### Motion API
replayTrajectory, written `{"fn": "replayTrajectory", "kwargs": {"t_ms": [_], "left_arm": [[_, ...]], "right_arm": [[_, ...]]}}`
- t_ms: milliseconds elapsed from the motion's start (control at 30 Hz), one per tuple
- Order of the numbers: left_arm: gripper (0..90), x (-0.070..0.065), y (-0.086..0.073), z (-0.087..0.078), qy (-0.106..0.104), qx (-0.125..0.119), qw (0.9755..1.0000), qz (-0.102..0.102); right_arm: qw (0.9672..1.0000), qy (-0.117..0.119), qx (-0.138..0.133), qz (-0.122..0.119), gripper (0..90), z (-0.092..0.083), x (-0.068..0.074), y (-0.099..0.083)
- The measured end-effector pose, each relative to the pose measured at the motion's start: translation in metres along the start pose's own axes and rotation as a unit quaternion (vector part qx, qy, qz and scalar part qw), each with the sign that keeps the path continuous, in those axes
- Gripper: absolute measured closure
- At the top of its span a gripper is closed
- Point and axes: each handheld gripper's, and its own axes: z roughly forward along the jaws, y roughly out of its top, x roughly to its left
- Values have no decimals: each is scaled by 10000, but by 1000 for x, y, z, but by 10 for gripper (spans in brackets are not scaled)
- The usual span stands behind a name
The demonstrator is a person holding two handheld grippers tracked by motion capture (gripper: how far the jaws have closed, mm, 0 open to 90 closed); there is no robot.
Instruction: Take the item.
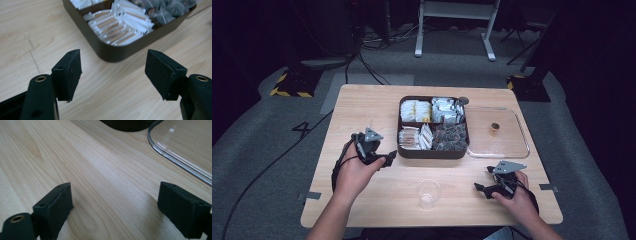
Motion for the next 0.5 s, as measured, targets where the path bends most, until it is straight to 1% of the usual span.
{"fn": "replayTrajectory", "kwargs": {"t_ms": [100, 167, 200, 300, 333, 500], "left_arm": [[319, -2, 12, 3, 47, -49, 10000, -32], [320, -3, 20, 7, 71, -74, 9999, 30], [320, -3, 23, 9, 75, -102, 9999, 19], [319, -4, 34, 15, 74, -126, 9998, 134], [320, -4, 37, 17, 66, -157, 9998, 112], [320, -5, 57, 29, -24, -241, 9996, 135]], "right_arm": [[10000, 1, 1, 1, 127, 0, 0, 0], [10000, 6, -1, 7, 129, 0, 0, 0], [10000, 11, 1, 0, 129, 0, 0, 0], [10000, 12, 3, 2, 129, 0, 0, 0], [10000, 11, 2, 3, 129, 0, 0, 0], [10000, 11, 3, 3, 129, 0, 0, 0]]}}
